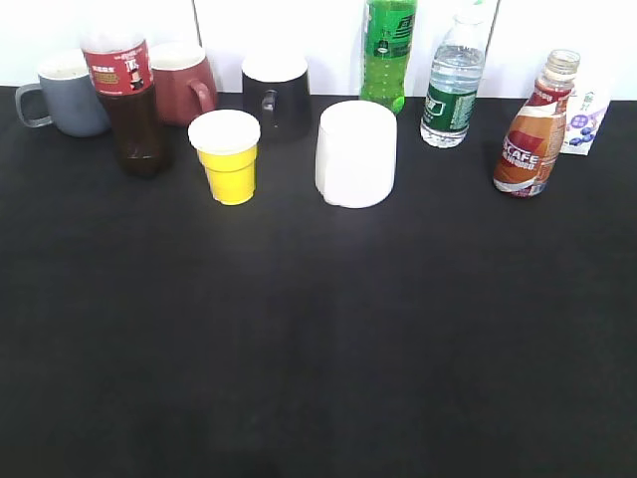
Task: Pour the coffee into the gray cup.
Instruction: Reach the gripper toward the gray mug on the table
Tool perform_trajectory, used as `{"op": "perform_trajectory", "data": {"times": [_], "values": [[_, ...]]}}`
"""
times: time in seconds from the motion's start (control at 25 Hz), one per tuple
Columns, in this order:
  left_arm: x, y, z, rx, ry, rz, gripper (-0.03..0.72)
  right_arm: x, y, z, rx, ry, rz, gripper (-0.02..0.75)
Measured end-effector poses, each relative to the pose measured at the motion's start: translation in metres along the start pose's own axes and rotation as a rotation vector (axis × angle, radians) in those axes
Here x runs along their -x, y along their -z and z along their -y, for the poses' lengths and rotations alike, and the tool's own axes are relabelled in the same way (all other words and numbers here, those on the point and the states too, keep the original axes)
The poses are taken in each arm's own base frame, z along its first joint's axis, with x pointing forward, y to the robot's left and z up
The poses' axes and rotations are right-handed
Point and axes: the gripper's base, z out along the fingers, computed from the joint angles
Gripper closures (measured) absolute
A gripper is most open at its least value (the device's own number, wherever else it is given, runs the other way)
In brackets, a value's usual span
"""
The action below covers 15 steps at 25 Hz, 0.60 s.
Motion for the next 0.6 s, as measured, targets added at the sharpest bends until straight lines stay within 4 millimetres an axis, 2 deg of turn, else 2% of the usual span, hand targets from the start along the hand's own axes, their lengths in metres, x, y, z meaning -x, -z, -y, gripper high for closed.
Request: {"op": "perform_trajectory", "data": {"times": [0.32, 0.52, 0.6], "values": [[0.0000, 0.0000, 0.0000, 0.000, 0.000, 0.000, 0.111, 0.0000, 0.0000, 0.0000, 0.000, 0.000, 0.000, 0.148], [0.0000, 0.0000, 0.0001, -0.001, 0.000, 0.000, 0.199, 0.0000, 0.0000, 0.0000, 0.000, 0.000, 0.000, 0.148], [0.0001, 0.0000, 0.0001, -0.001, 0.000, 0.001, 0.207, 0.0000, 0.0000, 0.0000, 0.000, 0.000, 0.000, 0.148]]}}
